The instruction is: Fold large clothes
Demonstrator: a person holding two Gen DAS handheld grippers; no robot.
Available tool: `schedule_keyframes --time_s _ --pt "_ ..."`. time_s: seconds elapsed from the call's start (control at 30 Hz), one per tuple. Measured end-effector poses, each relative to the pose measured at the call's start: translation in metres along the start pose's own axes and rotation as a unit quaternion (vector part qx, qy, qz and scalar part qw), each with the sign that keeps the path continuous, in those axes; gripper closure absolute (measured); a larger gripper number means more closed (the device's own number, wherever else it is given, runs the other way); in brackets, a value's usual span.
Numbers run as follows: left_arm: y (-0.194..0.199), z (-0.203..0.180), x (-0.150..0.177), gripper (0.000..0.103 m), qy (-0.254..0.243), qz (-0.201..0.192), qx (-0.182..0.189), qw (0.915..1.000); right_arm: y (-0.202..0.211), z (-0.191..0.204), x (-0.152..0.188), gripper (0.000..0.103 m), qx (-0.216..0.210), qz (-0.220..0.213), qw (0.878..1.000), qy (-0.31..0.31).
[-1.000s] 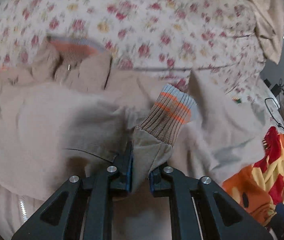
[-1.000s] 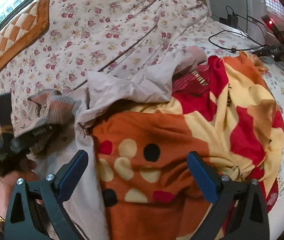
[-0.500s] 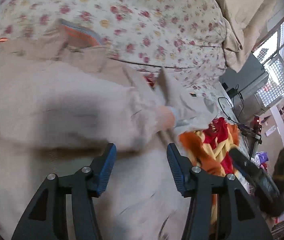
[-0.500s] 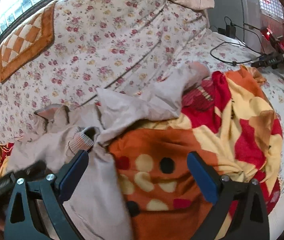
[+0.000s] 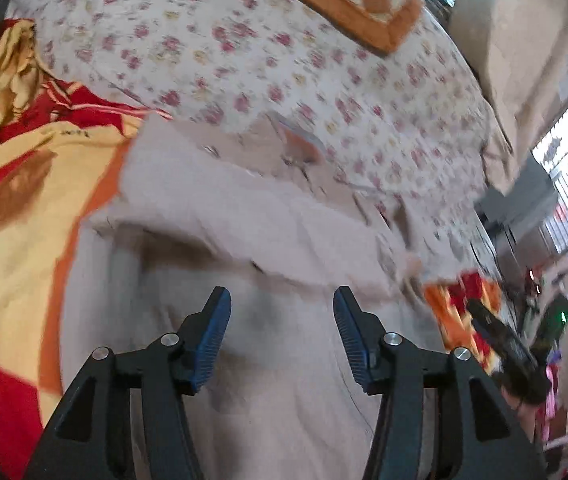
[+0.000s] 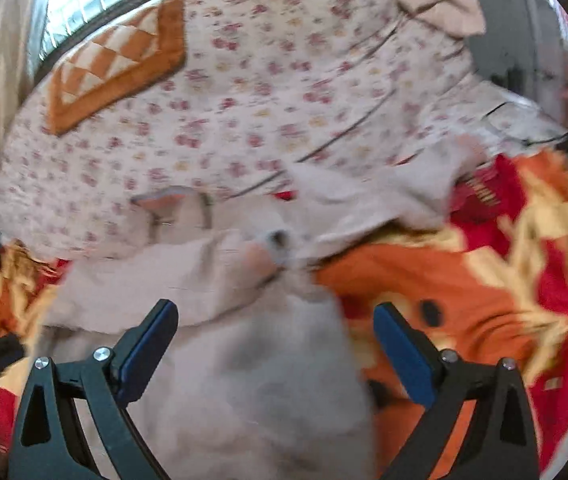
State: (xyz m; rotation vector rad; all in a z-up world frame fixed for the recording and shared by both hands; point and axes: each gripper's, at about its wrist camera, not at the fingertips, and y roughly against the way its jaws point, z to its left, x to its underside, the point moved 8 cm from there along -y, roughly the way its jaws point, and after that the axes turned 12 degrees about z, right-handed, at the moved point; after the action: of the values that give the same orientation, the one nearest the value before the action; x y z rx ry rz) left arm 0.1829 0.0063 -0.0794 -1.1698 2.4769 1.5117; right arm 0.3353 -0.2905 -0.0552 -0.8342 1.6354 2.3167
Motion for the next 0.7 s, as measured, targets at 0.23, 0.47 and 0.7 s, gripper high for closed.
schedule_keyframes --time_s 0.23,0.47,0.7 --pt "-0.025 0.045 -0.07 0.059 0.011 -0.019 -0.045 0.9988 -0.036 0.087 -0.048 0.034 -0.033 0.003 0.987 0.16" --pt "-0.096 0.103 -0.066 0.091 0.027 0.03 -0.147 0.9884 -0.153 0.047 -0.025 0.068 0.053 0.169 0.973 0.147" --pt "-0.048 0.08 -0.112 0.091 0.036 -0.08 -0.152 0.9845 -0.12 0.069 -0.057 0.068 0.001 0.069 0.987 0.143"
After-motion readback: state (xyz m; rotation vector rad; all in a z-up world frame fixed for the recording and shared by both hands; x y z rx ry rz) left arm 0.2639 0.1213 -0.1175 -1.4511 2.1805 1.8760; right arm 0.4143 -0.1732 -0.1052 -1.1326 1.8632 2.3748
